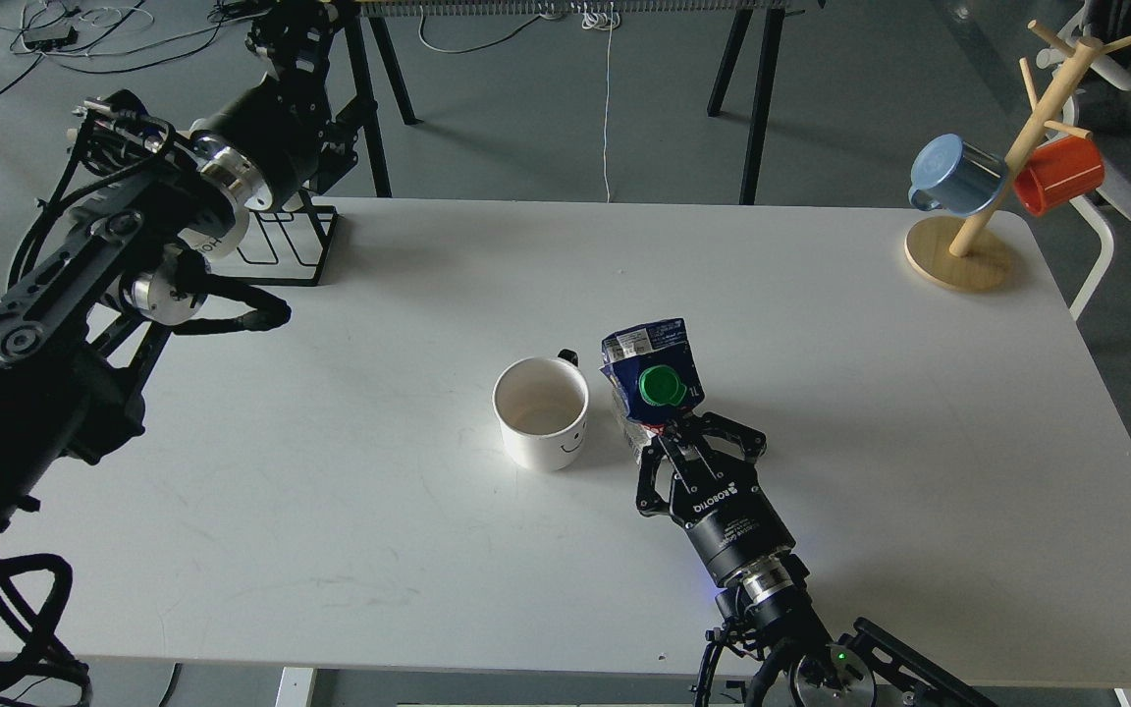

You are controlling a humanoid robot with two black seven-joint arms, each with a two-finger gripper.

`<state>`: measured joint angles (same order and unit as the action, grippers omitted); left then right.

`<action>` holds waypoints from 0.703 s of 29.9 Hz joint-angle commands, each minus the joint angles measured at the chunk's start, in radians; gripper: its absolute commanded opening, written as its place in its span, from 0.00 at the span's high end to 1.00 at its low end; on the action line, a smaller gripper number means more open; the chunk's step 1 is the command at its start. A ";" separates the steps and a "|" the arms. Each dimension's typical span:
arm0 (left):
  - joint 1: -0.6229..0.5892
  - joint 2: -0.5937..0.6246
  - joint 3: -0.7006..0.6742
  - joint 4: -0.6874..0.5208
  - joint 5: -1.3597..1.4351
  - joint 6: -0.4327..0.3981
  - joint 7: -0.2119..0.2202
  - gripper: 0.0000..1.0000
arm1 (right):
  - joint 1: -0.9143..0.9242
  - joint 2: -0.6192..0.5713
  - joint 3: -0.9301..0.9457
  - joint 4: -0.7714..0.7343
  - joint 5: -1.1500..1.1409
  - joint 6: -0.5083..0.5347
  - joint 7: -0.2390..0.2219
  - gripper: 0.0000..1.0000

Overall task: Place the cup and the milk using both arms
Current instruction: 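Lower the milk carton onto the table next to the mug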

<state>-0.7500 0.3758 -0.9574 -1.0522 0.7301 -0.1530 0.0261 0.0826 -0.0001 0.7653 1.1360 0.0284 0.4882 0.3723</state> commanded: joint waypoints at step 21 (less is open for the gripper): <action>0.000 0.005 0.000 0.000 0.002 0.000 0.000 0.01 | -0.044 0.000 -0.015 0.145 0.007 0.000 -0.001 0.04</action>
<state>-0.7514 0.3794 -0.9564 -1.0522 0.7318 -0.1536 0.0261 0.0632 0.0001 0.7519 1.2503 0.0353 0.4888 0.3712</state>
